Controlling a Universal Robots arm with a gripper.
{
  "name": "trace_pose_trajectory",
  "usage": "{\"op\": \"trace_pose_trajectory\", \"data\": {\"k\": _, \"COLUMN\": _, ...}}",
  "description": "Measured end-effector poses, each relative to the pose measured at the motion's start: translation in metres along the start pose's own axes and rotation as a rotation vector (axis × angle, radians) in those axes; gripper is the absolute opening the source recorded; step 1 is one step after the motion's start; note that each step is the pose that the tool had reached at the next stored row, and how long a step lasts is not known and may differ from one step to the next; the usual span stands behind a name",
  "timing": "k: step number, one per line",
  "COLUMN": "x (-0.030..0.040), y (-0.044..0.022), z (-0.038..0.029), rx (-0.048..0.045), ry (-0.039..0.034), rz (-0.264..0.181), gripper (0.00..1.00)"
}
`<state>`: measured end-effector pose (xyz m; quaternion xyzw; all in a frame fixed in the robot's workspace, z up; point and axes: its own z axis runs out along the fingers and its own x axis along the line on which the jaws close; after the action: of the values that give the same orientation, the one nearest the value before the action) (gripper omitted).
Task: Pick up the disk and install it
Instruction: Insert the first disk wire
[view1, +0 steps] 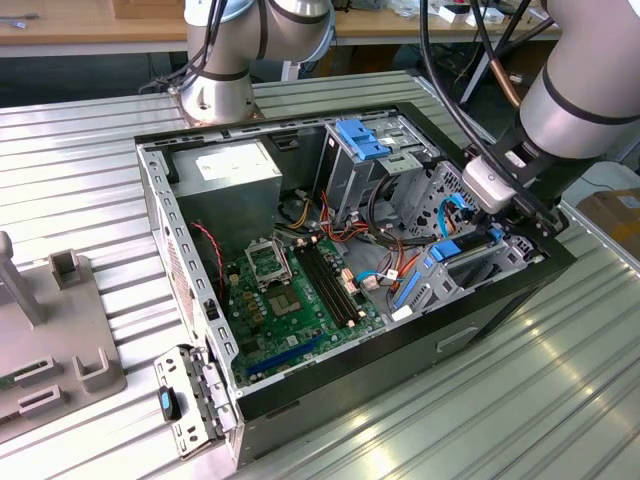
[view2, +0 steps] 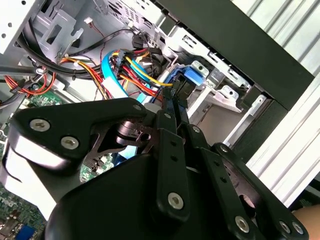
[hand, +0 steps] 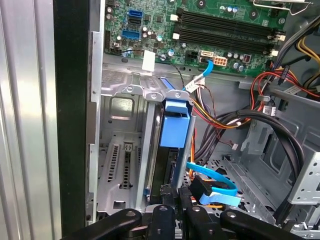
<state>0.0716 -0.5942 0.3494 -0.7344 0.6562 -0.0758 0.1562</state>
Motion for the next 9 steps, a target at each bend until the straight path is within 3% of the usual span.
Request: {"op": "trace_pose_trajectory", "data": {"k": 9, "x": 0.0009, "y": 0.0031, "z": 0.0053, "rx": 0.0015, "ry": 0.0004, "rz": 0.0, "gripper": 0.16}}
